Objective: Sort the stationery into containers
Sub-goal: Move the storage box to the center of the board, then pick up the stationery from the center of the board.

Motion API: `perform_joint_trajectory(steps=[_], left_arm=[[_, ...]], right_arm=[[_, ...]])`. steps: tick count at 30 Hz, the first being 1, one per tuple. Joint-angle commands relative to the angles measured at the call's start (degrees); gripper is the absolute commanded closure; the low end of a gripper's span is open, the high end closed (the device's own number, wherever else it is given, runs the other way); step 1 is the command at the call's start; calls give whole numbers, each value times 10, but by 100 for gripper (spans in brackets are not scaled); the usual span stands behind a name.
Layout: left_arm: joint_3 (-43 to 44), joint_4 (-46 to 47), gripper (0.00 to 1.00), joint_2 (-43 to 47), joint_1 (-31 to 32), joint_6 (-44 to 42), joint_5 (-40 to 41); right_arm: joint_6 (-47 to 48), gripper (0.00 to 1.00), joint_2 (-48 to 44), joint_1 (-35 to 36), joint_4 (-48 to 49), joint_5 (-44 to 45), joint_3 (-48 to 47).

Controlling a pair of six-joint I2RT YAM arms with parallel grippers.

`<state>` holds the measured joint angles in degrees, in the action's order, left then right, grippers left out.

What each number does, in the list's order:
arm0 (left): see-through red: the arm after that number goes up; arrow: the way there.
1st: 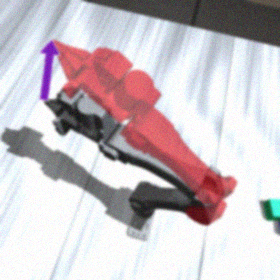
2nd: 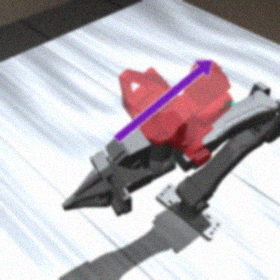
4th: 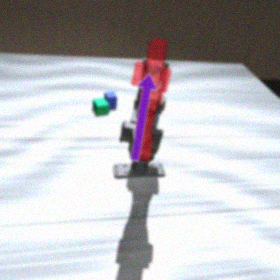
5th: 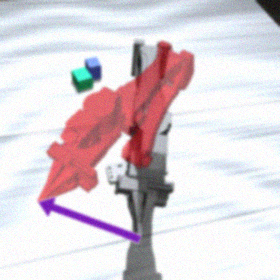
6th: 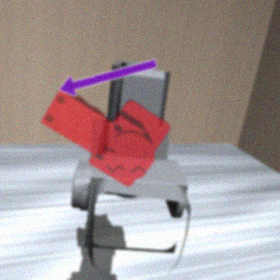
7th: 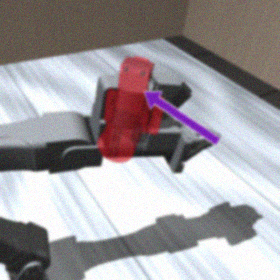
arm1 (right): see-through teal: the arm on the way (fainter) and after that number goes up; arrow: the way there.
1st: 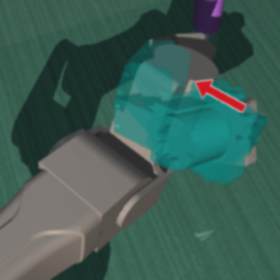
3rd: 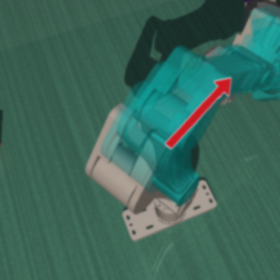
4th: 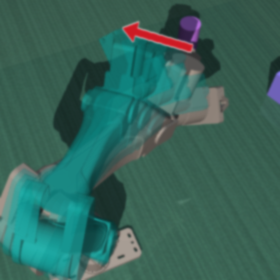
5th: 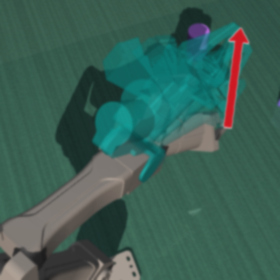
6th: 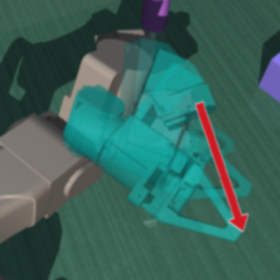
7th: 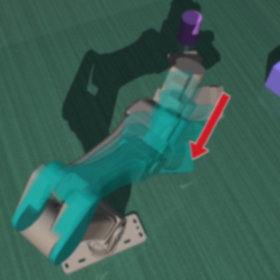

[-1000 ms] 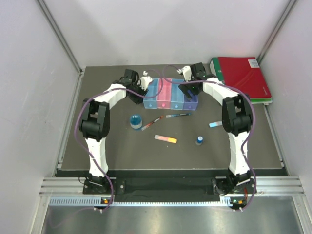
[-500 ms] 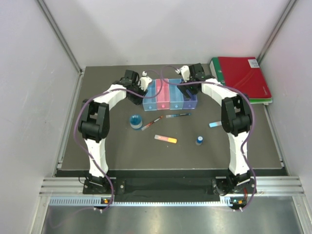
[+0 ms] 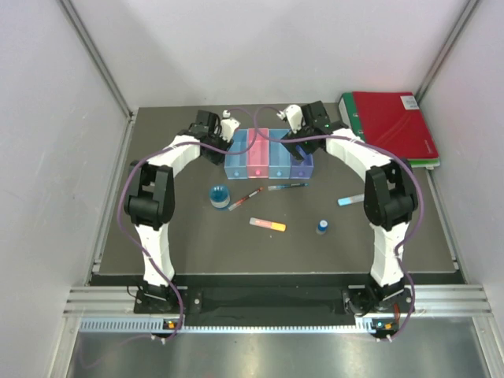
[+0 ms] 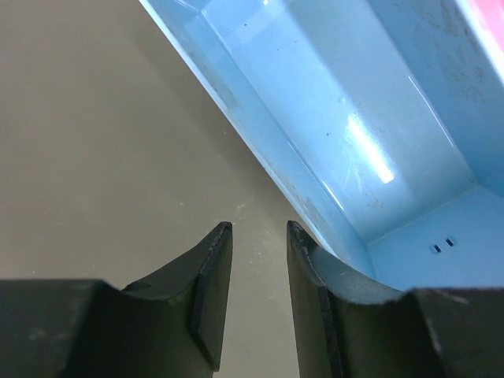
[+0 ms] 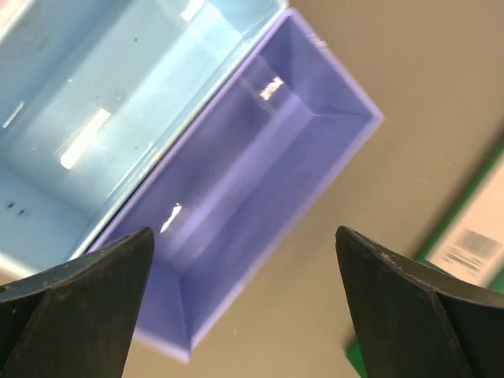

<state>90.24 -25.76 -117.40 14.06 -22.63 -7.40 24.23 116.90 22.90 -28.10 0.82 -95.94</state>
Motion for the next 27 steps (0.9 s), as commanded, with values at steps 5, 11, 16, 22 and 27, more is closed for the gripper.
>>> perform_joint_trajectory(steps=[5, 11, 16, 22, 27], left_arm=[[28, -54, 61, 92, 1, -5, 18], [-1, -106, 58, 183, 1, -57, -35], [0, -249, 45, 222, 3, -136, -138], [-65, -324, 28, 257, 20, -195, -135], [-161, -275, 18, 271, 39, -224, -79]], right_arm=[[45, 1, -96, -1, -49, 24, -35], [93, 1, -146, 9, -159, -70, -78], [104, 0, -199, 21, -193, -60, -57], [110, 0, -267, 26, -212, -32, -24], [115, 0, -309, 28, -232, -21, -2]])
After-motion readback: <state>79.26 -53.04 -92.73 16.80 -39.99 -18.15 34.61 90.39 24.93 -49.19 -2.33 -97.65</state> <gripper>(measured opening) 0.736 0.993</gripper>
